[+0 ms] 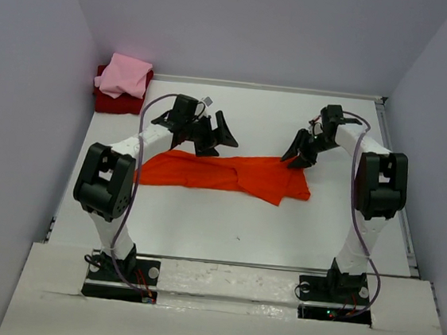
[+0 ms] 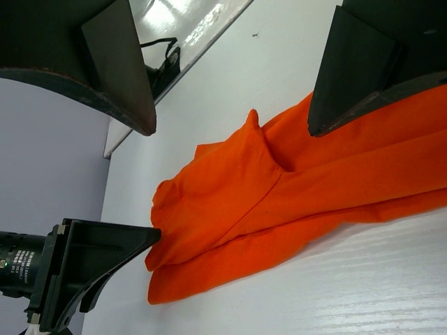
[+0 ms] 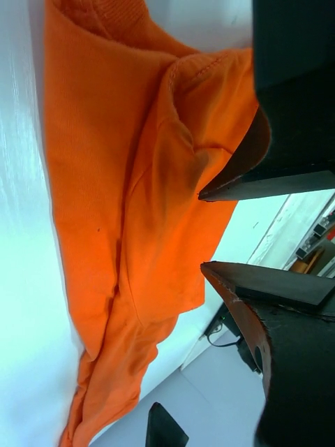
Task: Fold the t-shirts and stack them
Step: Fold the other side of the tshirt into a rectangle
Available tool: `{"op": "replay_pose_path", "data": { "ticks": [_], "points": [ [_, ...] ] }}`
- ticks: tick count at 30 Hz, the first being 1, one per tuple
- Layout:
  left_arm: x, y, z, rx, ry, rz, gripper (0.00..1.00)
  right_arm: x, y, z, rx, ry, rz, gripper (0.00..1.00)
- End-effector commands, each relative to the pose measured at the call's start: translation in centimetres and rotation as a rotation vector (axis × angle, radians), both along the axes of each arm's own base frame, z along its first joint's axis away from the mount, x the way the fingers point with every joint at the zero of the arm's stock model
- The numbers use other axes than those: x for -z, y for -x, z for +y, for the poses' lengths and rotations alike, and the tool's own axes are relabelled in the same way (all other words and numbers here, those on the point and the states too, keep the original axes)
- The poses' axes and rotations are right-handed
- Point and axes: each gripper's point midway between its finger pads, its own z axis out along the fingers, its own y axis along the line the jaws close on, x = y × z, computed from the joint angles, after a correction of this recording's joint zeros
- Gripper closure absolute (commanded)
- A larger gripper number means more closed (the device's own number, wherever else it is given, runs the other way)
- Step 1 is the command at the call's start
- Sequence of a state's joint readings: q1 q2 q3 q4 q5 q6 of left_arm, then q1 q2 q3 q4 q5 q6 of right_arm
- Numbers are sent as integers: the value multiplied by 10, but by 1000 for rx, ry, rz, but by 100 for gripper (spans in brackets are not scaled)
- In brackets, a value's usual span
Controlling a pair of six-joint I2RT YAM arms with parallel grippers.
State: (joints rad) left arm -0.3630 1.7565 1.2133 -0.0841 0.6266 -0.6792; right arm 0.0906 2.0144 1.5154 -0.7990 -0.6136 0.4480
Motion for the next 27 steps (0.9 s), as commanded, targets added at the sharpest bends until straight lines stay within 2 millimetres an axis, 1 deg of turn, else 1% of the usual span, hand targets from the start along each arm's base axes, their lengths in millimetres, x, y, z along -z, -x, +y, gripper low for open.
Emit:
{"op": "replay_pose_path", "data": {
  "ticks": [1, 4, 5, 8, 11, 12, 13, 14, 15, 17, 18, 20, 22, 23, 24, 25, 26, 27],
  "points": [
    [-29, -11, -12, 13, 46, -73, 1, -18, -3, -4, -9, -15, -71, 53],
    [-30, -11, -14, 18, 47, -72, 1, -20, -4, -9, 0, -5, -79, 53],
    [-30, -11, -14, 17, 47, -74, 1, -20, -5, -14, 5, -1, -85, 53],
    [-31, -12, -15, 21, 49, -73, 1, -17, -1, -20, 6, 19, -78, 53],
    [-30, -12, -16, 24, 48, -69, 1, -16, 3, -30, 23, 23, -73, 59],
    [-29, -12, -16, 29, 44, -66, 1, -15, 3, -35, 33, 26, -73, 64],
    [-28, -13, -16, 30, 39, -66, 1, -16, 6, -35, 30, 28, -72, 65],
    [-27, -13, -16, 31, 37, -65, 1, -15, 7, -40, 41, 31, -69, 65],
    [-28, -13, -17, 36, 38, -66, 1, -10, 13, -44, 45, 33, -52, 64],
    [-25, -15, -17, 36, 37, -58, 1, -11, 19, -44, 43, 38, -56, 59],
    [-24, -16, -18, 38, 38, -57, 1, -7, 25, -45, 40, 43, -44, 57],
    [-25, -16, -19, 39, 40, -58, 1, -7, 29, -46, 38, 47, -44, 56],
    [-24, -17, -19, 40, 38, -57, 1, 0, 36, -45, 40, 45, -22, 56],
    [-25, -17, -20, 41, 40, -58, 1, 4, 37, -45, 42, 45, -16, 62],
    [-25, -17, -20, 40, 40, -56, 1, 8, 38, -45, 44, 43, -6, 62],
    [-25, -17, -21, 42, 43, -53, 1, 14, 44, -44, 45, 39, 15, 80],
    [-25, -17, -21, 42, 44, -56, 1, 20, 44, -43, 50, 32, 26, 100],
    [-26, -17, -22, 43, 45, -56, 1, 22, 44, -42, 51, 24, 32, 100]
  ]
}}
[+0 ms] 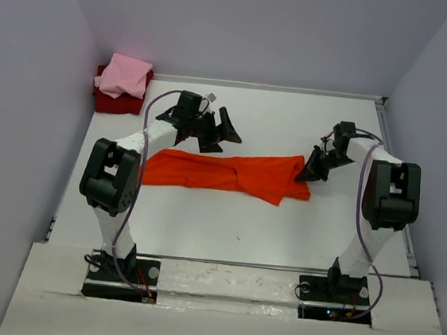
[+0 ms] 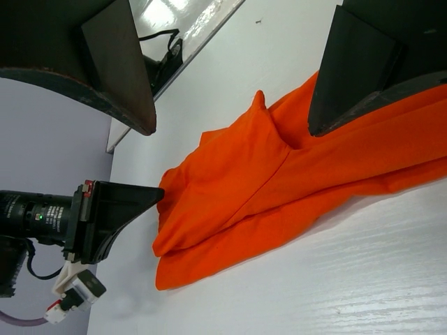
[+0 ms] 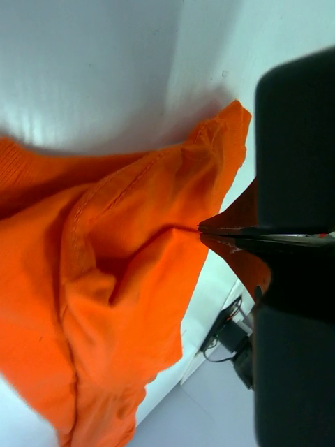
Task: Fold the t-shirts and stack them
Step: Fold the other side of the tshirt into a rectangle
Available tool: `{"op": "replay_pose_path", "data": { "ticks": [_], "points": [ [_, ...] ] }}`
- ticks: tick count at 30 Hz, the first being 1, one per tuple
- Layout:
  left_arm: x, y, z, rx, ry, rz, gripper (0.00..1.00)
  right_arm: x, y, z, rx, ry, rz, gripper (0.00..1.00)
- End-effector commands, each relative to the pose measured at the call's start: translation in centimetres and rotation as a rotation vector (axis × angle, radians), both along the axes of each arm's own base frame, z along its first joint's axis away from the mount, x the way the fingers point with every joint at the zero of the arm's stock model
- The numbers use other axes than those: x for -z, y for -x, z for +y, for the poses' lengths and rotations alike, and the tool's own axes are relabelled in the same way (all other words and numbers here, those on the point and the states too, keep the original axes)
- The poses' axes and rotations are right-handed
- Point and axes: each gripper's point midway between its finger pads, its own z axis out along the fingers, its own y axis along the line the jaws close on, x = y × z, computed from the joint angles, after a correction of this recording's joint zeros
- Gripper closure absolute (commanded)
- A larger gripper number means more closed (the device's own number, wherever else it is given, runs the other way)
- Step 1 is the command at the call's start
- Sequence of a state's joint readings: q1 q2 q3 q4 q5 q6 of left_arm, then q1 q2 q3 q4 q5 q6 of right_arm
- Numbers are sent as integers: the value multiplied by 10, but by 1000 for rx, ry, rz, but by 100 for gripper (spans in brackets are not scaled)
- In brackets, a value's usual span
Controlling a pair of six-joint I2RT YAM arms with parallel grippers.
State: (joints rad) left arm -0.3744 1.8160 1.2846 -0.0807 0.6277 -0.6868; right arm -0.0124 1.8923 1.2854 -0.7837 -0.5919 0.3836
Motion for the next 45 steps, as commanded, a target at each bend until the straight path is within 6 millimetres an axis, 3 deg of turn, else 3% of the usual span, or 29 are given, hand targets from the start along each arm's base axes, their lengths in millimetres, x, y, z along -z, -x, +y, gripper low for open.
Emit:
{"op": "replay_pose_path", "data": {
  "ticks": [1, 11, 23, 32, 38, 45],
  "points": [
    [-24, -3, -10, 34, 35, -48, 1, 6, 1, 4, -4, -22, -16, 100],
    [-24, -1, -11, 41, 36, -48, 1, 29, -7, -3, 6, 31, 10, 100],
    [7, 18, -19, 36, 4, 1, 1, 42, 4, -11, -12, 81, 51, 100],
    [33, 52, -15, -47, 87, 122, 1, 36, -1, -10, -11, 75, 32, 100],
    [41, 48, -16, -67, 86, 123, 1, 34, -1, -8, -12, 65, 26, 100],
    [23, 31, -26, -73, 129, 88, 1, 34, 0, -9, -13, 69, 25, 100]
  ]
}}
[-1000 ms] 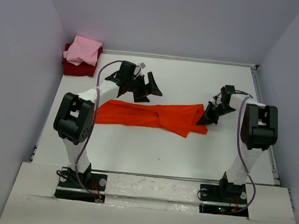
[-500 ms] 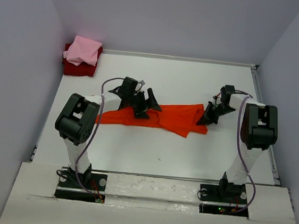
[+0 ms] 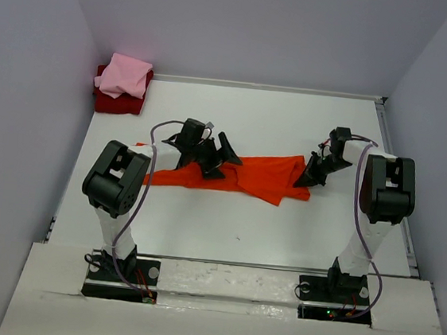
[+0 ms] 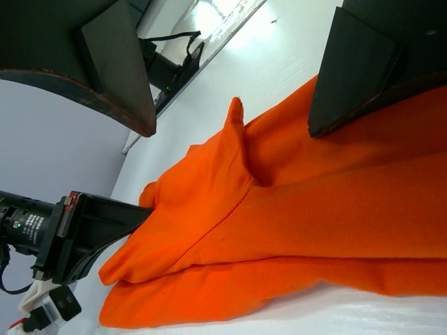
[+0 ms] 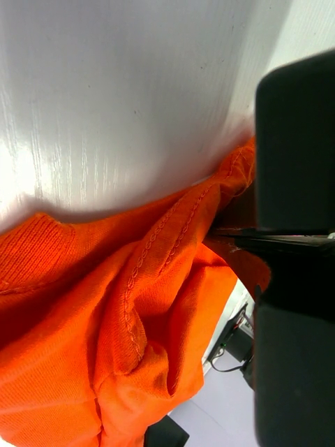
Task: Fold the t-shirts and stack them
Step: Fold the other side of the tshirt into a rectangle
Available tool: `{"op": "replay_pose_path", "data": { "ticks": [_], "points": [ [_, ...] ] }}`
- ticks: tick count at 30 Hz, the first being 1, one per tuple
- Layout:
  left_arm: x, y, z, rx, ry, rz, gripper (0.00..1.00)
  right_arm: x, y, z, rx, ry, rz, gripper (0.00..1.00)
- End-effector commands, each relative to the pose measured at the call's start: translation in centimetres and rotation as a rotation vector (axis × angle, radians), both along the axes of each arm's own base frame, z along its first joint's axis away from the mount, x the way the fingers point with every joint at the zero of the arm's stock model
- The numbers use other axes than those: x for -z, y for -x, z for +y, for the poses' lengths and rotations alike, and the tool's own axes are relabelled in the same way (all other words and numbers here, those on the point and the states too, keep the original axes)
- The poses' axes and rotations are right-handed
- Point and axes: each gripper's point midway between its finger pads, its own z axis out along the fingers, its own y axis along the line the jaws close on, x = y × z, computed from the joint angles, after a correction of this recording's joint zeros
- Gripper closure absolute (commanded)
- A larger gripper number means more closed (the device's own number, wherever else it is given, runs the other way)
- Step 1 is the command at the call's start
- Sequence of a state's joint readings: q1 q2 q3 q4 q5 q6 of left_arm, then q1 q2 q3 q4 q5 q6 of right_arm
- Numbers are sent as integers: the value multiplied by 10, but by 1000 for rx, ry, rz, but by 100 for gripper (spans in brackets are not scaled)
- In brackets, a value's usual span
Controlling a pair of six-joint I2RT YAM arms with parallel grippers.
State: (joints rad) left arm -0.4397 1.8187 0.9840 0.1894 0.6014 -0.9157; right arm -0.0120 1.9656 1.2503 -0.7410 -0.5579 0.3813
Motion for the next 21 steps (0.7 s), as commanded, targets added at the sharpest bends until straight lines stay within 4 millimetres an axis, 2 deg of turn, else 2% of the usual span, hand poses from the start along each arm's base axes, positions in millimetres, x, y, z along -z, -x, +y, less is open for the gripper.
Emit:
{"op": "replay_pose_path", "data": {
  "ticks": [1, 5, 9, 13, 21],
  "points": [
    [-47, -19, -16, 4, 78, -113, 2, 0, -7, -5, -16, 37, -35, 100],
    [-57, -27, -20, 1, 91, -127, 1, -1, -7, -4, -19, 34, -37, 100],
    [-58, -31, -25, 1, 93, -129, 2, -1, -7, -5, -18, 36, -38, 100],
    [-49, -29, -30, 9, 85, -110, 3, 0, -8, -4, -19, 34, -37, 100],
    [-45, -21, -38, 22, 64, -99, 3, 0, -10, -4, -18, 30, -36, 100]
  ]
}}
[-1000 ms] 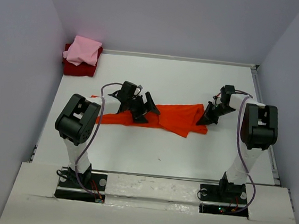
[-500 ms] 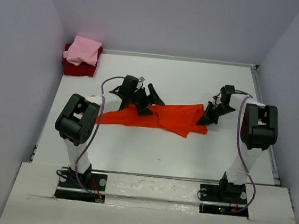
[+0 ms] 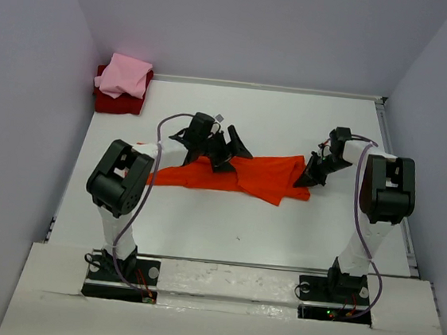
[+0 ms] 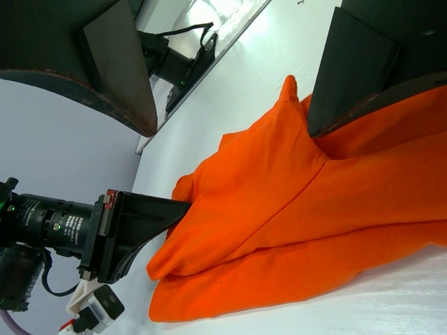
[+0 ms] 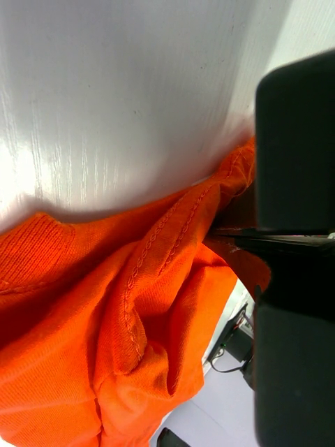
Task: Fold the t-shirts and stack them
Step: Fold the other side of the tshirt into a rectangle
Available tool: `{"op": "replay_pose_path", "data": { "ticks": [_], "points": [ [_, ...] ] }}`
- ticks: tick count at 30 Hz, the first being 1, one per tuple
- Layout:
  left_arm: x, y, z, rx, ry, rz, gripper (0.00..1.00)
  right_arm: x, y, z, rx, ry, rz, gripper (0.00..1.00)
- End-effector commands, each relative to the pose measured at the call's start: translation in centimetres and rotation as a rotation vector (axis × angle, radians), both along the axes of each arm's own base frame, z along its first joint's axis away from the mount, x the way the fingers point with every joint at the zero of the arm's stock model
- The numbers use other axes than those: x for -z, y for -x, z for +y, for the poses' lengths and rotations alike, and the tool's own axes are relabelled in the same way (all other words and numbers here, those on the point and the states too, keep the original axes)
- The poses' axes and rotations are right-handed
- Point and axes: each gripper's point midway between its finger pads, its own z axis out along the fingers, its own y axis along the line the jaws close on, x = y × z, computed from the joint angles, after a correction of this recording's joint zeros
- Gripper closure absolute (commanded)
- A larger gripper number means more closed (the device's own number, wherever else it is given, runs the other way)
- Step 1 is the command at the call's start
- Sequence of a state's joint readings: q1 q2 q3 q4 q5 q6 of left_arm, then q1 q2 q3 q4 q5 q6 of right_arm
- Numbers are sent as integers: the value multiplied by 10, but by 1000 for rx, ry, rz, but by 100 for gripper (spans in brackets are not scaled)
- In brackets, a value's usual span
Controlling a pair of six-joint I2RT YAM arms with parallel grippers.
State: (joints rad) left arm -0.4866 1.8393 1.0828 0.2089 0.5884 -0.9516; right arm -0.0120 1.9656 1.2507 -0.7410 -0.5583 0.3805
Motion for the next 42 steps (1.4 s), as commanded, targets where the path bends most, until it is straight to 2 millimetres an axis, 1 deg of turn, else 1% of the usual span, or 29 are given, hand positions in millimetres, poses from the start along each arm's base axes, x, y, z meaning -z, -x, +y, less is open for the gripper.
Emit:
{"op": "replay_pose_path", "data": {
  "ticks": [1, 17, 19, 20, 27, 30, 34, 36, 42],
  "points": [
    [-15, -5, -9, 4, 11, -35, 3, 0, -10, -4, -18, 30, -37, 100],
    [9, -2, -5, -7, -29, -7, 5, 0, -7, -3, -21, 21, -33, 100],
    [9, -3, -7, -7, -22, -12, 4, -1, -8, -3, -21, 23, -37, 100],
    [13, -4, -7, -8, -21, -2, 5, -1, -9, -2, -22, 20, -39, 100],
    [19, -3, -12, -33, 21, 19, 5, -3, -10, -2, -22, 17, -42, 100],
    [23, 1, -21, -27, 39, 30, 5, -3, -10, -2, -23, 15, -41, 100],
    [23, 5, -28, -47, 63, 44, 5, -3, -10, -2, -22, 15, -42, 100],
    [20, 6, -30, -60, 92, 39, 5, -3, -10, -1, -22, 14, -42, 100],
    [10, -1, -33, -99, 126, 8, 6, -1, -9, -2, -25, 14, -38, 100]
  ]
}}
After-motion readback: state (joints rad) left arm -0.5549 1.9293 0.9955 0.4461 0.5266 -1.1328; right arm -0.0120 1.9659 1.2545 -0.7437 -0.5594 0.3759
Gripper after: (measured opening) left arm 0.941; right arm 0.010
